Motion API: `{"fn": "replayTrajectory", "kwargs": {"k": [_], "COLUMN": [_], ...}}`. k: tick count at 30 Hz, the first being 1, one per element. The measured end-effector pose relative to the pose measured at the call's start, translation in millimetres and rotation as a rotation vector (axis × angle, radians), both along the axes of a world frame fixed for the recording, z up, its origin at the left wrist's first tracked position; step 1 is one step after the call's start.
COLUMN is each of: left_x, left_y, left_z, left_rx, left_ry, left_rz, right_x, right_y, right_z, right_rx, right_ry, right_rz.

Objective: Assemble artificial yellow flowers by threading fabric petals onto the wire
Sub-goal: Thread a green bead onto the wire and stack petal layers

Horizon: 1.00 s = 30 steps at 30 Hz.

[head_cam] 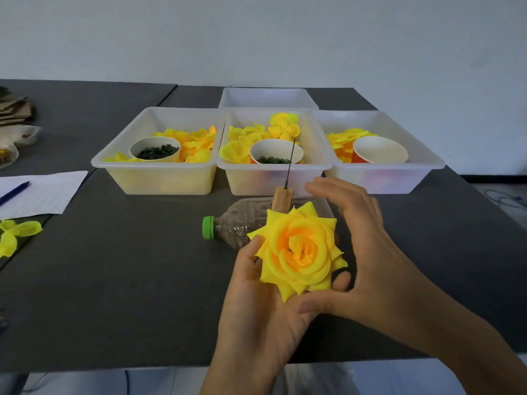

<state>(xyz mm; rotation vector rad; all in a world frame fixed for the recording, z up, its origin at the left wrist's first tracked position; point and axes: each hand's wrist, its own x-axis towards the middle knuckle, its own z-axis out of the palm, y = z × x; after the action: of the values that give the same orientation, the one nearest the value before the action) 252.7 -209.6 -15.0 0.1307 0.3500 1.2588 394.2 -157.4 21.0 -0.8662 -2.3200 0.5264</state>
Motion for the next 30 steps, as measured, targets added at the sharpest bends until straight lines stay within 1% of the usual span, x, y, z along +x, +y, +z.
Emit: {"fn": "replayTrajectory", "kwargs": {"k": [5,7,10,11,12,13,14,15,16,18,19,20,21,22,23,24,26,27,28,30], "left_x": [-0.8,-0.3,-3.2,-6.3,-9.9,-15.7,-20.4,-25.4,-31.5,-43.5,-49.3,-55.3,-62.8,-70.9,-80.6,-86.7,-96.8,-100.3,-102.3,-107.1], "left_y": [1.4,5.0,8.3,9.2,9.4,10.4,11.7,12.6,16.1,28.9,38.8,50.7,64.9,80.9,99.2,116.8,155.0,175.2,195.7,239.8], "left_z": [4.5,5.5,11.5,14.6,20.1,23.5,31.9,36.7,41.8,52.1,56.4,65.6,72.8,81.4,89.6,99.1,112.8,117.4,121.0,121.9], "left_rx": [0.02,0.009,-0.03,-0.001,0.045,0.119,0.196,0.273,0.293,0.251,0.207,0.139,0.086,0.042,0.024,0.023,0.044,0.034,0.016,-0.054], "left_ry": [0.057,0.138,0.377,0.485,0.622,0.802,0.978,1.117,1.22,1.323,1.29,1.197,1.062,0.943,0.884,0.858,0.845,0.856,0.877,0.997], "left_rz": [0.001,0.0,0.079,0.129,0.182,0.234,0.274,0.311,0.364,0.511,0.6,0.67,0.719,0.757,0.805,0.831,0.86,0.857,0.835,0.71], "right_x": [-2.8,-7.4,-10.3,-11.3,-13.1,-15.8,-18.6,-21.5,-24.3,-26.7,-26.1,-23.6,-19.1,-13.5,-6.9,0.5,16.5,23.9,30.9,41.6], "right_y": [-4.2,-3.4,-0.5,1.3,3.3,5.6,7.9,10.2,12.0,16.8,20.7,26.3,33.4,41.9,52.3,64.6,91.6,104.6,116.8,135.6], "right_z": [-3.6,-2.1,3.6,6.3,8.9,11.2,12.7,14.0,15.9,17.9,17.0,14.4,10.5,4.8,-2.8,-13.2,-33.5,-42.5,-51.8,-69.9], "right_rx": [-0.03,-0.048,-0.003,0.028,0.054,0.068,0.063,0.038,0.001,-0.037,-0.018,0.008,0.024,0.026,0.026,0.027,-0.036,-0.1,-0.165,-0.28], "right_ry": [-0.06,-0.052,-0.022,-0.006,0.008,0.026,0.048,0.071,0.097,0.22,0.321,0.435,0.557,0.675,0.768,0.816,0.846,0.836,0.809,0.719], "right_rz": [0.046,0.034,0.011,0.003,-0.004,-0.006,0.005,0.028,0.059,0.132,0.143,0.111,0.041,-0.048,-0.159,-0.291,-0.532,-0.624,-0.705,-0.827]}}
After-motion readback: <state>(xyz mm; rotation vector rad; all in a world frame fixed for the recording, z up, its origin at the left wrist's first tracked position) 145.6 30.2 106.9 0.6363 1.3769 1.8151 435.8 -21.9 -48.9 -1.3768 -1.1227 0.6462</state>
